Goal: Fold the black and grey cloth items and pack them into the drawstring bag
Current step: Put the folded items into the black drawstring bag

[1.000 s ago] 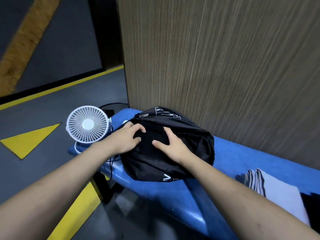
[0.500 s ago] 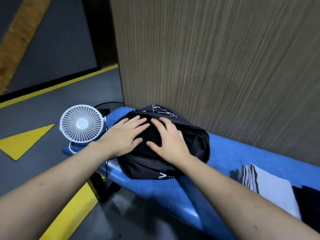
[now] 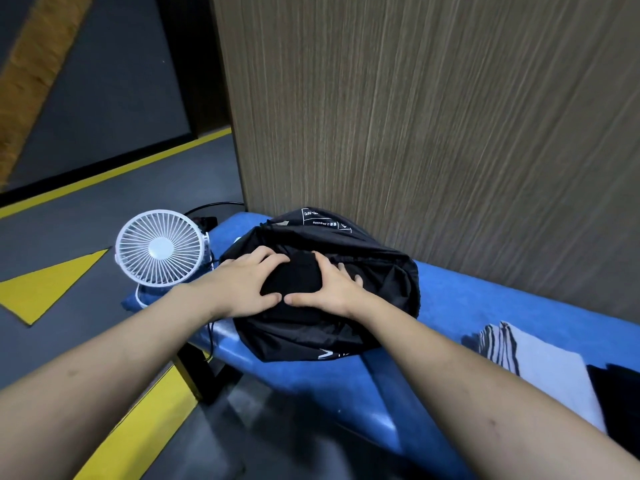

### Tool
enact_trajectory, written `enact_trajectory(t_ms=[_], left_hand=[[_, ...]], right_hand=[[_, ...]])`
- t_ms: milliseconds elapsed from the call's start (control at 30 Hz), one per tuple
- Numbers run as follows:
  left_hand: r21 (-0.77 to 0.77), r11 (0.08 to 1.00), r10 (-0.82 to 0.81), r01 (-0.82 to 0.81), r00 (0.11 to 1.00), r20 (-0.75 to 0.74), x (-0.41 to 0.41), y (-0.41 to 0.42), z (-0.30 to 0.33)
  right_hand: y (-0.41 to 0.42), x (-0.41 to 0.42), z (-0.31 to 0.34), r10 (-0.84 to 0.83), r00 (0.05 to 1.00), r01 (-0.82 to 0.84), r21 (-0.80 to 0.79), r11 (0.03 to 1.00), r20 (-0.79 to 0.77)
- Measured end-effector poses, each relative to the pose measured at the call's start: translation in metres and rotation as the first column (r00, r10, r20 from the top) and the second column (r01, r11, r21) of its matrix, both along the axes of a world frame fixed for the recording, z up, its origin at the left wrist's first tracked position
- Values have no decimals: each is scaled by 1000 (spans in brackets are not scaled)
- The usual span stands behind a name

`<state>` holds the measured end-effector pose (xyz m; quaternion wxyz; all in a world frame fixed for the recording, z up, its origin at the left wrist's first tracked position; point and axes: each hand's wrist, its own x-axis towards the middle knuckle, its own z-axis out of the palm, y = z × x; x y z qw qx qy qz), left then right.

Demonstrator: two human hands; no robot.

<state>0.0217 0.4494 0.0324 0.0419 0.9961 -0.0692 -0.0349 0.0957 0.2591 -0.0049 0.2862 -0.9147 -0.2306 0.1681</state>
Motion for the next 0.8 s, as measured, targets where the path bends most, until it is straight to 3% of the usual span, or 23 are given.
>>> enact_trajectory(t_ms=[167, 300, 400, 500, 600, 667, 800], left_hand=[[41, 998, 41, -39, 998, -54, -7, 7, 4], [49, 998, 49, -46, 997, -52, -9, 6, -2], [39, 997, 72, -71, 997, -26, -4, -2, 0], [154, 986, 21, -59, 972, 234, 1, -20, 5], [207, 965, -238, 162, 872, 428, 8, -44, 7], [178, 938, -343, 296, 865, 366, 15, -56, 3], [126, 952, -298, 278, 936, 186, 29, -63, -7]], right_hand=[[-2, -1, -2, 20, 999, -19, -32, 999, 31], [-9, -11, -9, -5, 986, -10, 90, 996, 167], [-16, -16, -11, -8, 989, -17, 167, 986, 146], [-17, -13, -17, 34, 991, -54, 147, 988, 133], [-16, -9, -21, 77, 989, -87, 82, 993, 125], [-20, -8, -17, 94, 988, -98, 29, 995, 125], [-33, -8, -11, 176, 976, -177, -2, 984, 130]])
